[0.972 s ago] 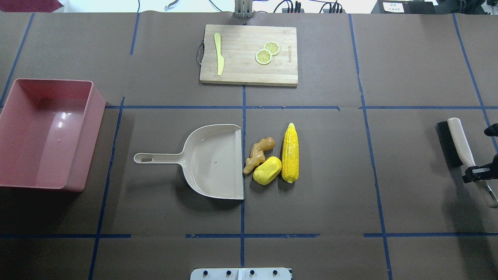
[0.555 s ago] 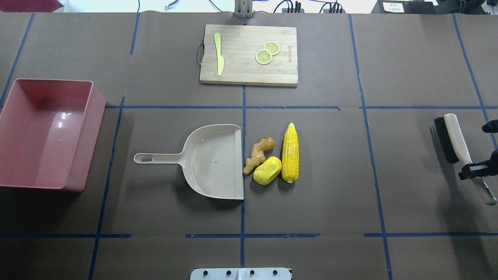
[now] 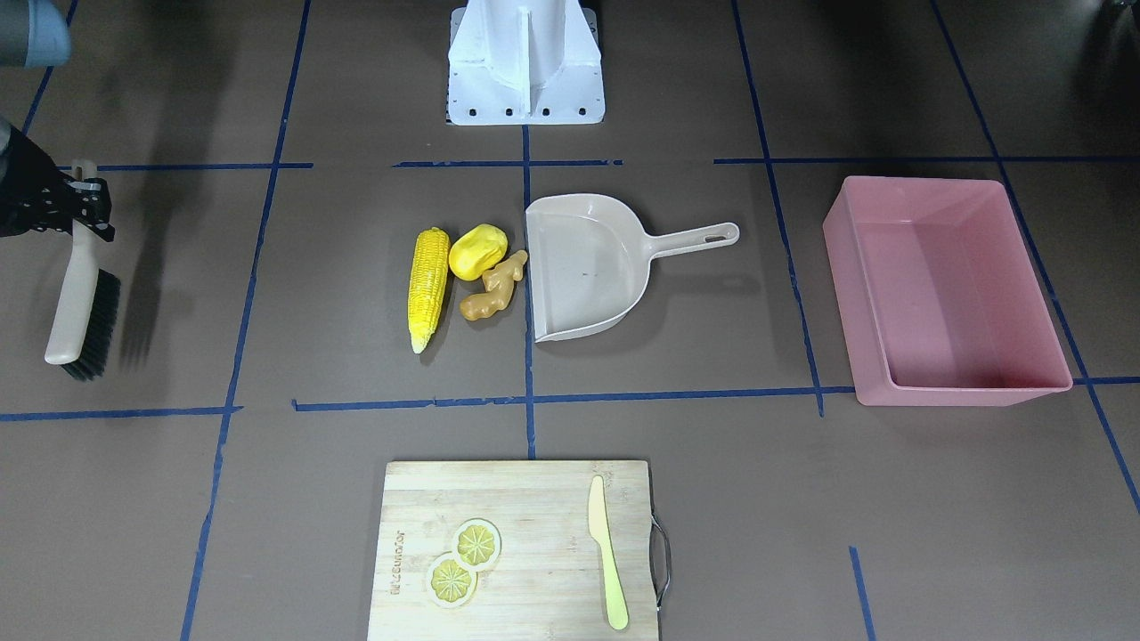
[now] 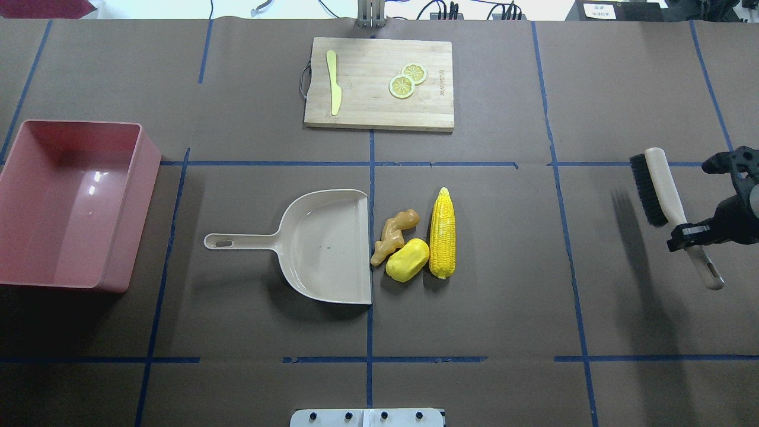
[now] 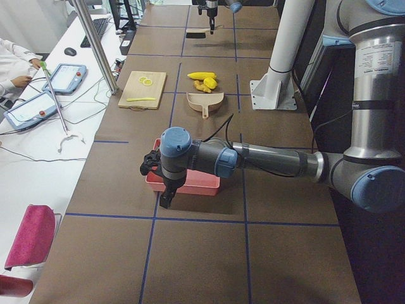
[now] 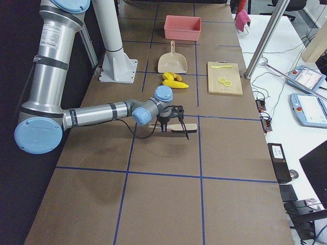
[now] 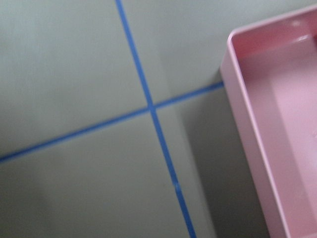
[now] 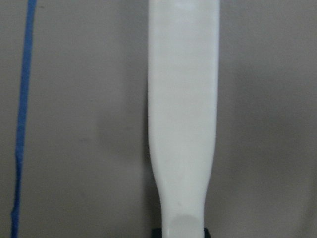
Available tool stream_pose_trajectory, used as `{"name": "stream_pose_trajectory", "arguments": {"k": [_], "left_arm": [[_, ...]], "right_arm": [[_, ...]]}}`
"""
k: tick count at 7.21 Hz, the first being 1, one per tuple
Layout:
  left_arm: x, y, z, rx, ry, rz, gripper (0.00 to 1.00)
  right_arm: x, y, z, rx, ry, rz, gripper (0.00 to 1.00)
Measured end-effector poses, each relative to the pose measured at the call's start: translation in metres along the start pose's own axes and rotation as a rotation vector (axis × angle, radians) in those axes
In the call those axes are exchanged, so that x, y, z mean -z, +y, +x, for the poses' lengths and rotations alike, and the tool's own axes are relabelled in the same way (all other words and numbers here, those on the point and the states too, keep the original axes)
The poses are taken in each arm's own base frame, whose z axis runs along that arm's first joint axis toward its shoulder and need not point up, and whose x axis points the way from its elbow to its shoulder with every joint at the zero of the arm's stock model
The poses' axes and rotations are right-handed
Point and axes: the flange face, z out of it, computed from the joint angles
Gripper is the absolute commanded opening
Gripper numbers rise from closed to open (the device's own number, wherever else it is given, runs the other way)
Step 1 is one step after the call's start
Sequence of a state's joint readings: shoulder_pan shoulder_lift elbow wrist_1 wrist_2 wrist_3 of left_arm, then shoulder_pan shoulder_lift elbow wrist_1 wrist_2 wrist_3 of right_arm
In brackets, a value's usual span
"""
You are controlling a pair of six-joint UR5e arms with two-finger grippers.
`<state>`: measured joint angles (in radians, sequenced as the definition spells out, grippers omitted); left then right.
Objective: Sweep and dump trash into bin
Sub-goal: 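Lift the brush with the right gripper while the left gripper reaches toward the dustpan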
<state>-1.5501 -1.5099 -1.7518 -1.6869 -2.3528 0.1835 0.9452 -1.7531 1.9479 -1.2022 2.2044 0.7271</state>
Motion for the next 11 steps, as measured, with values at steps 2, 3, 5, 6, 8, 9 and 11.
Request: {"name": "stream_pose_trajectory", "arguments": {"k": [2,3,5,6,8,9,11], "left_arm": [[0.006,-0.014,0.015,-0.055,0.021,0.044,1.00],[0.002,-0.032,0.040,-0.147,0.047,0.088,1.00],[-0.020,-0.081,0.127,-0.421,0.117,0.180,1.00],[-0.033,-0.109,0.180,-0.518,0.167,0.201,1.00],[-0.057,-0.163,0.321,-0.663,0.306,0.210,1.00],[-0.063,-0.176,0.375,-0.724,0.360,0.215,1.00],[-0.070,-0.180,0.448,-0.840,0.428,0.228,1.00]], "right_arm": [[0.023,-0.034,-0.055,0.000,0.005,0.001,0.00],[0.029,-0.044,-0.074,0.010,-0.003,0.009,0.00],[0.025,-0.049,-0.109,-0.017,-0.011,0.014,0.00],[0.018,-0.048,-0.127,-0.023,-0.008,0.018,0.00],[0.010,-0.044,-0.141,-0.019,-0.002,0.015,0.00],[0.006,-0.041,-0.143,-0.015,0.001,0.011,0.00],[0.001,-0.037,-0.150,-0.001,-0.002,0.001,0.00]]}}
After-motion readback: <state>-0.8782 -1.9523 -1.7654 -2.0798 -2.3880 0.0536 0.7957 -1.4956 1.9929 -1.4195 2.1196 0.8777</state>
